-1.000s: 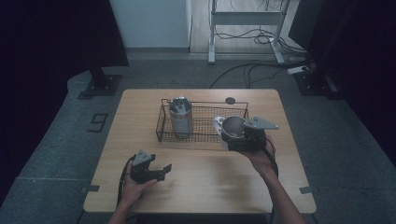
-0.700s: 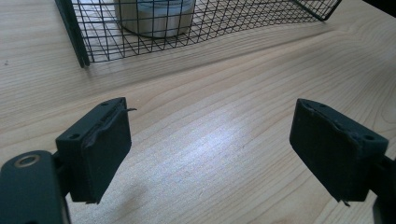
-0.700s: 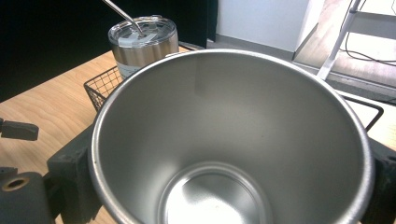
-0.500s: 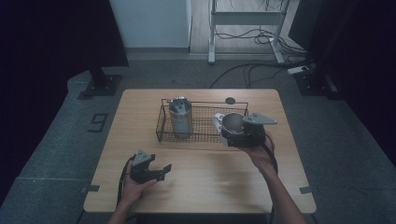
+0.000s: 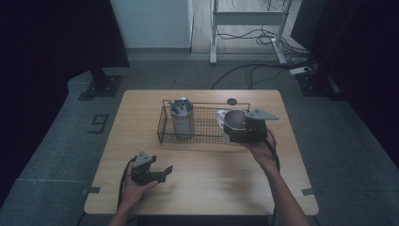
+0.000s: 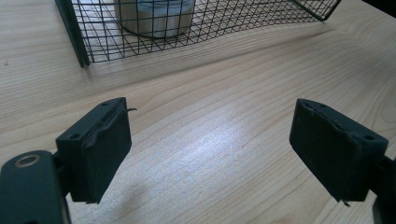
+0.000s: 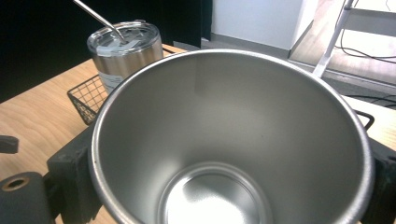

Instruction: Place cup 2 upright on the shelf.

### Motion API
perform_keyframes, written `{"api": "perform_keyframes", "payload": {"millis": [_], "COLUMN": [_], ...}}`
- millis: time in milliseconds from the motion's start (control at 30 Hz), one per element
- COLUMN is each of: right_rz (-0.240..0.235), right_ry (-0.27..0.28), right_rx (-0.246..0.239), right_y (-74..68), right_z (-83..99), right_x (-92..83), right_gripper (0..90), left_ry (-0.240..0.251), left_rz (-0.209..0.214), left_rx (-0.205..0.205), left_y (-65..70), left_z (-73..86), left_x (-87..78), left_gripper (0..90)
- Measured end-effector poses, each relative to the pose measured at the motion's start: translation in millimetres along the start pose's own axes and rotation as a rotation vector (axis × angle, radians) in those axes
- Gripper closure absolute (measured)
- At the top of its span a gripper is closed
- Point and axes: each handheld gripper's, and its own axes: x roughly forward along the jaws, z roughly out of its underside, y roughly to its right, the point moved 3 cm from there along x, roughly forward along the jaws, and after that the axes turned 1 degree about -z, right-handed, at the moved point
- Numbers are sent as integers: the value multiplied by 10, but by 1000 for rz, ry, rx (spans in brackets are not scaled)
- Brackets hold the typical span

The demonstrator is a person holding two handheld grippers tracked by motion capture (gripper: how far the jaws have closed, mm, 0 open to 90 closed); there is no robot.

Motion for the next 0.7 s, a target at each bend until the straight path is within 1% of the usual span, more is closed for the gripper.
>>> {"api": "perform_keyframes", "payload": {"millis": [700], "right_rz": [21], "right_ry": [-10], "right_rx": [7], "right_y": [157], "right_z": [-63], "right_x": [165], "right_gripper": [66], "left_ry": [0], "left_rz": [3], "left_rx": [-1], "left_y": [5], "left_z": [-1], "left_x": [4], "left_gripper": [133]}}
